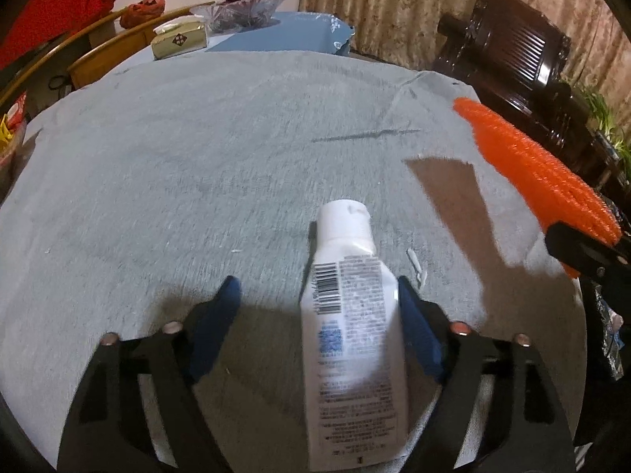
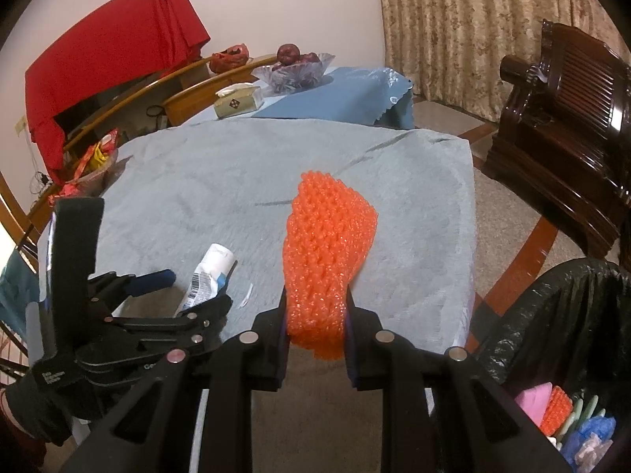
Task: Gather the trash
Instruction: 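Grasp the white lotion tube with the left tool while the right tool holds the orange net, then carry the white tube and orange net over the bin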
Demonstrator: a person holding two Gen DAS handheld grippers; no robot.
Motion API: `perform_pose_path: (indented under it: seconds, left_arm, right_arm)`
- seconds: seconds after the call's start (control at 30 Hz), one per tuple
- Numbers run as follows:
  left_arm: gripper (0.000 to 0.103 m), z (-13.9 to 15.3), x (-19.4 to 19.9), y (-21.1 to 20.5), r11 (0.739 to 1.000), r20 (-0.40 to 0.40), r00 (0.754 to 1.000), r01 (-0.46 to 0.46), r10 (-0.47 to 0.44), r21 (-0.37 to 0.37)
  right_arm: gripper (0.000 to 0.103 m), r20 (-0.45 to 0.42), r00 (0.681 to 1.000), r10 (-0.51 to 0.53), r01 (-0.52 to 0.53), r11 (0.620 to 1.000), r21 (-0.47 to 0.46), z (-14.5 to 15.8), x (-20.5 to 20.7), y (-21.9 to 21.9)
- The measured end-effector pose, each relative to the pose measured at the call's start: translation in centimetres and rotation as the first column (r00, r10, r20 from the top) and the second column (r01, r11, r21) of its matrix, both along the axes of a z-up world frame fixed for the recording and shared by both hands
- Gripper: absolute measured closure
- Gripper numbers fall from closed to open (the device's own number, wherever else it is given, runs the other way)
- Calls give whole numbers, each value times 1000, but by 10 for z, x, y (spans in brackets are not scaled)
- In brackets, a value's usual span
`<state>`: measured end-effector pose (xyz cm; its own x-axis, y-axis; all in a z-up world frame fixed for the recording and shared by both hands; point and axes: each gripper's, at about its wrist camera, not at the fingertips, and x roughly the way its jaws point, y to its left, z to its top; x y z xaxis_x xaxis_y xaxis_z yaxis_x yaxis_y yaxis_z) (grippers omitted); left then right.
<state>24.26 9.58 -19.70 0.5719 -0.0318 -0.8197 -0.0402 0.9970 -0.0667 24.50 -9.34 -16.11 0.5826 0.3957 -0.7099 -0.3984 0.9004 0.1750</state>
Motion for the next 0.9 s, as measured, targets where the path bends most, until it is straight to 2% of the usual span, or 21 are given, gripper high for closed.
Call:
perform_pose_path:
  seconds: [0.07, 0.27, 0.53, 0.9]
  left_arm:
    - [59, 1, -2, 0, 1000, 12, 1000, 10, -10, -2]
    - [59, 6, -5, 8, 998, 47, 999, -15, 17, -56]
    - [59, 34, -19, 5, 999, 119, 993, -8, 13, -45]
    - [59, 58, -35, -2, 999, 144, 989, 22, -15, -47]
  right_arm:
    - [80, -3, 1000, 1, -1, 1000, 0, -1, 0, 1]
    - [80, -5, 1000, 2, -2, 1000, 0, 0, -1, 3]
    - [80, 5, 1000, -1, 0, 1000, 19, 10, -6, 2]
    - [80, 36, 999, 7, -8, 999, 35, 27, -24, -1]
